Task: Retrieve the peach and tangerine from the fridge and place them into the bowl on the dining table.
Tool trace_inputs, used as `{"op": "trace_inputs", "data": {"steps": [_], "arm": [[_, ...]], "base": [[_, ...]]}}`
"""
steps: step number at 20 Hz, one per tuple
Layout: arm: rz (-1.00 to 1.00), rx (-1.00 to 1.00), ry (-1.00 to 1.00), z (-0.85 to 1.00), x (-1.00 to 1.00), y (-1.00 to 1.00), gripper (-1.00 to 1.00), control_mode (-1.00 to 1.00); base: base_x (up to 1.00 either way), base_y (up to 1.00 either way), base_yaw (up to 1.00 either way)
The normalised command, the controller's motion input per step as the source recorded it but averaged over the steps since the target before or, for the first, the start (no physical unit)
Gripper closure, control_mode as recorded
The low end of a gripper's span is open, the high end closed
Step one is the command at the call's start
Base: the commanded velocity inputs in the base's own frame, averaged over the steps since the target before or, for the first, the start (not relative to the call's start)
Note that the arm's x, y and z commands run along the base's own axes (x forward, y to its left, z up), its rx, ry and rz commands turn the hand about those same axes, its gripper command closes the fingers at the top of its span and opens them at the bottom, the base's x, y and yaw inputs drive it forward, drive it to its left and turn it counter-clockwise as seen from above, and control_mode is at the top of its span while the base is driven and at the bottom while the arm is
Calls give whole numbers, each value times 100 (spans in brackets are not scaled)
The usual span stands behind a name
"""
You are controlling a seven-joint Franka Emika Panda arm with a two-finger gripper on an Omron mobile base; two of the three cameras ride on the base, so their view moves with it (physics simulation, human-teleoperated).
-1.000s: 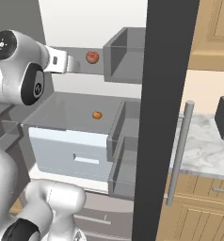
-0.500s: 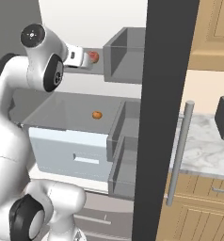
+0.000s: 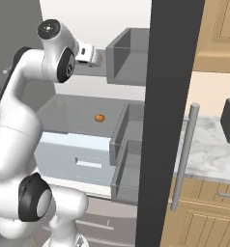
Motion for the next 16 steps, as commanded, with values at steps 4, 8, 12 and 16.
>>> {"op": "trace_inputs", "data": {"steps": [4,8,12,16], "arm": [[0,0,0,-14,51,0,-100,-100],[0,0,0,-17,49,0,-100,-100],[0,0,0,-9,47,0,-100,-100],[0,0,0,-5,46,0,-100,-100]], "base": [[0,0,0],[0,0,0],[0,0,0],[0,0,0]]}}
